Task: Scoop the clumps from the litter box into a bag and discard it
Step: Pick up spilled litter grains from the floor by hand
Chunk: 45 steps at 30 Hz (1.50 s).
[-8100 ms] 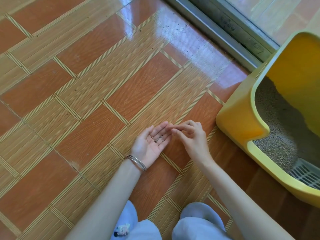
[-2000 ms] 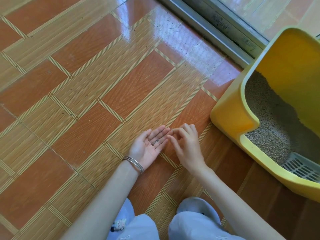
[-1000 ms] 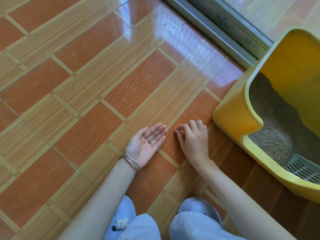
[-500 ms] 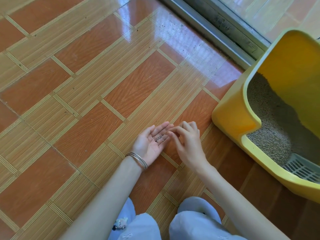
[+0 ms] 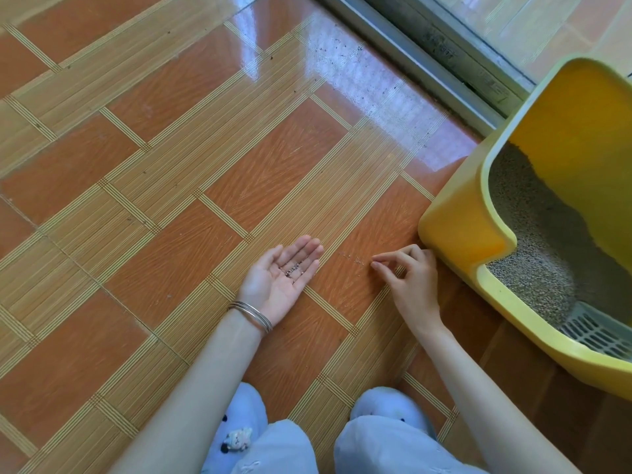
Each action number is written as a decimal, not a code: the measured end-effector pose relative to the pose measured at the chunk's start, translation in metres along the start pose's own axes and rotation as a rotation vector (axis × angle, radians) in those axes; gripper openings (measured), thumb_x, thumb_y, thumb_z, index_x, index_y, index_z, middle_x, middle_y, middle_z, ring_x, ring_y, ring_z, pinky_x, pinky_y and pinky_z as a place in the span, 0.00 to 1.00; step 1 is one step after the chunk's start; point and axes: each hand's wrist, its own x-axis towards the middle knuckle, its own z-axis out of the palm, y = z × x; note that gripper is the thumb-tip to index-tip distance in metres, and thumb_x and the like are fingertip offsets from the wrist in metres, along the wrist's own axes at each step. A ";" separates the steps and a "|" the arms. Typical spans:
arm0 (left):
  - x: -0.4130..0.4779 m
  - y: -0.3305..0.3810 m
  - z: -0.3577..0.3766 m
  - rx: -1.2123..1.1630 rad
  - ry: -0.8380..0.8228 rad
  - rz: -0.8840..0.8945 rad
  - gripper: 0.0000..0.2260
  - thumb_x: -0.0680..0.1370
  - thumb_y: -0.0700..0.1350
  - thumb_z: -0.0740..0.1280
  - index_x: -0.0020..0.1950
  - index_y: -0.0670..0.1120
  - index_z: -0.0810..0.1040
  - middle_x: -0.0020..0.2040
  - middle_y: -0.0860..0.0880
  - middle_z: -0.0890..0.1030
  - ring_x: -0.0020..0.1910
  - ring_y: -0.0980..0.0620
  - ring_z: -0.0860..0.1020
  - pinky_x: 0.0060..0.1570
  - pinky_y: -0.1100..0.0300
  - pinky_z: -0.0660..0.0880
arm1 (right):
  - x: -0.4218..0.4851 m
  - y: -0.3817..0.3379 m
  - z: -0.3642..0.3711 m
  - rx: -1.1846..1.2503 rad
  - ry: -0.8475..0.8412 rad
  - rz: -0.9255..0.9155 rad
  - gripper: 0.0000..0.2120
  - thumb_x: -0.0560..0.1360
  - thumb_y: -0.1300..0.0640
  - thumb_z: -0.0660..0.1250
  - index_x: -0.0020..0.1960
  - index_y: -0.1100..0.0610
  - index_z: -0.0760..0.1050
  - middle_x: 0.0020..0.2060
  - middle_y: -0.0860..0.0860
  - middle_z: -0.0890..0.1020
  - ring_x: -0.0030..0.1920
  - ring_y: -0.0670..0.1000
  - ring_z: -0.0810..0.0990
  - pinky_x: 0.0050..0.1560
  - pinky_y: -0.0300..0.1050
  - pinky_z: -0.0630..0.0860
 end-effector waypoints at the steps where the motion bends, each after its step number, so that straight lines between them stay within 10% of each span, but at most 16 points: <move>1: 0.000 0.001 -0.001 -0.002 -0.001 0.002 0.17 0.81 0.43 0.54 0.54 0.34 0.79 0.56 0.38 0.80 0.57 0.43 0.79 0.54 0.51 0.76 | 0.000 0.002 0.001 -0.003 -0.005 0.000 0.03 0.70 0.57 0.72 0.43 0.51 0.82 0.37 0.48 0.75 0.46 0.48 0.69 0.52 0.44 0.69; 45: -0.003 0.017 -0.002 -0.005 -0.012 0.065 0.19 0.81 0.44 0.54 0.51 0.35 0.81 0.55 0.39 0.81 0.55 0.44 0.80 0.56 0.51 0.76 | 0.010 -0.019 0.033 -0.135 0.046 -0.219 0.03 0.69 0.55 0.73 0.41 0.53 0.81 0.33 0.46 0.73 0.42 0.50 0.69 0.47 0.48 0.67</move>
